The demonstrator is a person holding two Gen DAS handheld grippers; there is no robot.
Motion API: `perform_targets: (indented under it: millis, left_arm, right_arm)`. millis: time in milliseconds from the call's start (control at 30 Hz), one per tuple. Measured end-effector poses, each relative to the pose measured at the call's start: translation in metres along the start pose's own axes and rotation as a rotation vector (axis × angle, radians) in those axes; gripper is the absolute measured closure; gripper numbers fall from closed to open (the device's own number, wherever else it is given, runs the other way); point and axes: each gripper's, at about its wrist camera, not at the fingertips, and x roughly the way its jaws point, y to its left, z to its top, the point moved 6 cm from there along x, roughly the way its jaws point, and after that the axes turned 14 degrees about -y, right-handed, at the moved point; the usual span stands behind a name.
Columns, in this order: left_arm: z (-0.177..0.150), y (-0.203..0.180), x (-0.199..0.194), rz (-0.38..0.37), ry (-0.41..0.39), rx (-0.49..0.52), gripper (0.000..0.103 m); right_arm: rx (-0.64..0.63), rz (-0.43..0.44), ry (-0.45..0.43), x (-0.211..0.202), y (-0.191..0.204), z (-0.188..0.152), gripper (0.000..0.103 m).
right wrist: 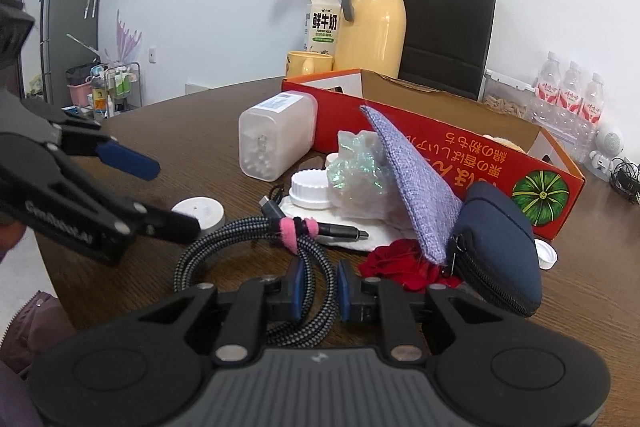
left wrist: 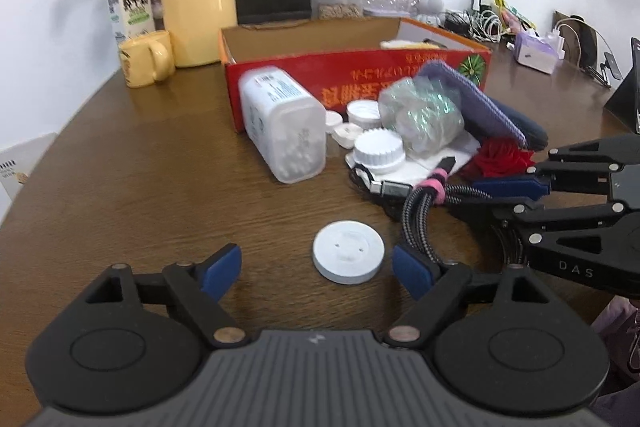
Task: Organize objects
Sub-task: 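Grasp the white round disc with the left tool, then carry the cable into the box with the right tool while the left tool drops the disc in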
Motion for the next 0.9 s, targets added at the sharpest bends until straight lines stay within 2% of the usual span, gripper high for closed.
perform_targets:
  millis: [33,100,200,467,900]
  left_arm:
    - [-0.002,-0.001,0.002,-0.012,-0.003,-0.003,0.023]
    - [-0.001,-0.006,0.0,-0.042,-0.035,0.009,0.062]
    - [0.001,-0.008,-0.004,-0.051,-0.029,0.008,0.063]
    - [0.007,0.003,-0.016,0.009,-0.061,-0.016,0.063]
    - [0.051,0.008,-0.047,0.077,-0.202,-0.019,0.063]
  right_arm:
    - [0.0,0.0,0.0,0.0,0.0,0.0,0.087]
    - [0.001,0.002,-0.002,0.0,0.0,0.0,0.087]
    - [0.004,0.001,-0.01,-0.001,0.0,0.002,0.088]
    - [0.009,0.011,-0.059,-0.008,0.002,0.012,0.09]
    - [-0.007,0.009,-0.187,-0.027,0.005,0.05,0.09]
